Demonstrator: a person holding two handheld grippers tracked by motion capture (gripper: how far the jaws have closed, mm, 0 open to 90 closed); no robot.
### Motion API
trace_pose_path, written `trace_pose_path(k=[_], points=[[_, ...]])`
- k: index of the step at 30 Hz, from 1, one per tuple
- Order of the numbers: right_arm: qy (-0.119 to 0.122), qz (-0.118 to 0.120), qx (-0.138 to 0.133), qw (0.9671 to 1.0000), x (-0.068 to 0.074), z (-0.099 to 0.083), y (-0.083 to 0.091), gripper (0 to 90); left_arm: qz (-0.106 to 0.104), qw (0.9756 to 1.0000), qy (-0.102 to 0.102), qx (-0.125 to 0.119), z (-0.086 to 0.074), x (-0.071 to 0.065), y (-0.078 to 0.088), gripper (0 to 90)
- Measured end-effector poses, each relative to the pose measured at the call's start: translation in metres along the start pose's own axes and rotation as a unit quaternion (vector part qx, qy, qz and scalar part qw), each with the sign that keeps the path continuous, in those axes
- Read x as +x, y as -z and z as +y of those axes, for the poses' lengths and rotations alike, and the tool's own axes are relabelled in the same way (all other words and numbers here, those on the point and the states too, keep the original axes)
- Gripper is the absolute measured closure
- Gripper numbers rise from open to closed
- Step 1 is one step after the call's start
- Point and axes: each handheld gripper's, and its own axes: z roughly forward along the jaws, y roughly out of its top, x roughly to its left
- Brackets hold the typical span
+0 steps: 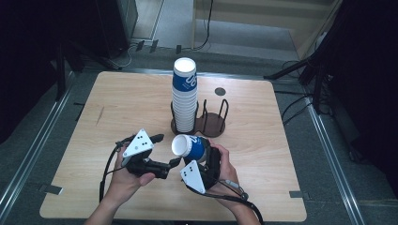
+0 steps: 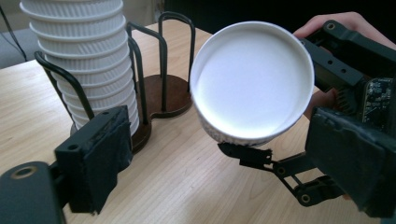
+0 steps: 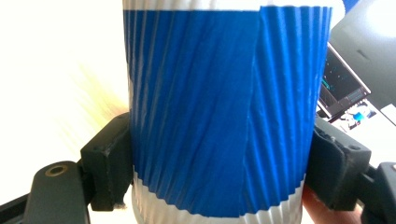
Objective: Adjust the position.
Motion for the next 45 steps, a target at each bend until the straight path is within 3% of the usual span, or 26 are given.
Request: trace_pose_path(k=[12,25,35,40,45], points=[[0.037,0.010,-0.012,0.9992,0.010,0.005,0.003,20.0,-0.017,0.9998,-0.013,0.005,-0.001,-0.005,-0.003,13.9],[0.071,0.014,-0.020,0.9972,0.017,0.008,0.006,19.8,-0.035,0.9993,-0.006,0.010,-0.001,-0.007,-0.006,15.4],[0.076,0.011,-0.017,0.9969,0.018,0.007,0.005,19.7,-0.029,0.9992,-0.014,0.023,-0.001,-0.009,-0.007,26.3],[0.083,0.007,-0.016,0.9964,0.018,0.005,0.004,19.1,-0.036,0.9990,-0.011,0.023,-0.001,-0.009,-0.007,27.4],[0.076,0.011,-0.025,0.9967,0.018,0.004,0.004,16.5,-0.054,0.9984,0.002,0.020,-0.002,-0.004,-0.005,28.5]])
